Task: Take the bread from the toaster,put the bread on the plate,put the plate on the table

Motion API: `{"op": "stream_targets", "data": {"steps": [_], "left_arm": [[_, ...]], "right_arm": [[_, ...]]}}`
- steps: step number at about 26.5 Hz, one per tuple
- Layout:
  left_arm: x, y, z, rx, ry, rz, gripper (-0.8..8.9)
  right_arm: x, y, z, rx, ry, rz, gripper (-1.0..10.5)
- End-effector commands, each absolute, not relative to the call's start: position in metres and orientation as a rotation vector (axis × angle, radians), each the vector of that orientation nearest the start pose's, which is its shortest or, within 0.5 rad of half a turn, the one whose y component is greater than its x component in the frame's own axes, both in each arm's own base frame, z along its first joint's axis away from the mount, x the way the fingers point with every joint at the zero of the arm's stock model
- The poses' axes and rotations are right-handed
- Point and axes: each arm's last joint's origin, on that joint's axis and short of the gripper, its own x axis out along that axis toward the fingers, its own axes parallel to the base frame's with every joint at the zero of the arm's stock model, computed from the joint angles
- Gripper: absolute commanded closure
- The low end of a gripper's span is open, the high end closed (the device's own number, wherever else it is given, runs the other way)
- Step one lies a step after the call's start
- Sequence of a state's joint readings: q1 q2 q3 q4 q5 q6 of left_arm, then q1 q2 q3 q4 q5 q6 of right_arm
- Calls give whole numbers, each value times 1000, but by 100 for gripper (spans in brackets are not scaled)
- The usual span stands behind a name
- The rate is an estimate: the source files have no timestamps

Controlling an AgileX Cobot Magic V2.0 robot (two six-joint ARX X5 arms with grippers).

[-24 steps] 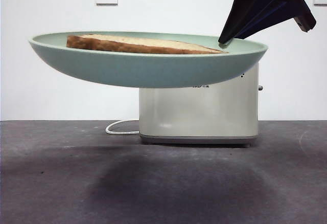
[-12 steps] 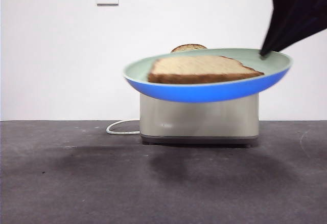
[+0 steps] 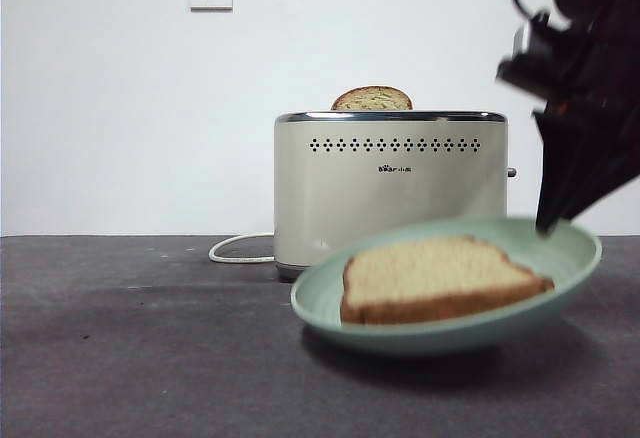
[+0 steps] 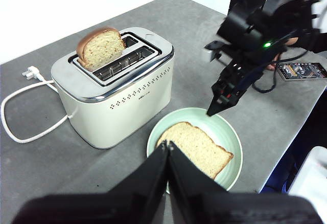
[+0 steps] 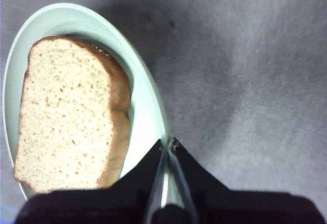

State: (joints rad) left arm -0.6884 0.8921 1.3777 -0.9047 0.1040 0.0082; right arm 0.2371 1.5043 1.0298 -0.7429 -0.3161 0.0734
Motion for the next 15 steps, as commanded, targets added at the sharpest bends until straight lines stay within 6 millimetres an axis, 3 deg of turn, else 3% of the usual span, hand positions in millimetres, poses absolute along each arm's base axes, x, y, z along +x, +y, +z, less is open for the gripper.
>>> {"op": "stream_targets", "data": {"steps": [1, 15], "left_arm": [[97, -86, 439, 150, 389, -794, 821], [96, -86, 437, 156, 409, -800, 821]], "right_arm": [[278, 74, 207, 121, 1273, 442, 959], [297, 71, 160, 118, 1397, 422, 959]]}}
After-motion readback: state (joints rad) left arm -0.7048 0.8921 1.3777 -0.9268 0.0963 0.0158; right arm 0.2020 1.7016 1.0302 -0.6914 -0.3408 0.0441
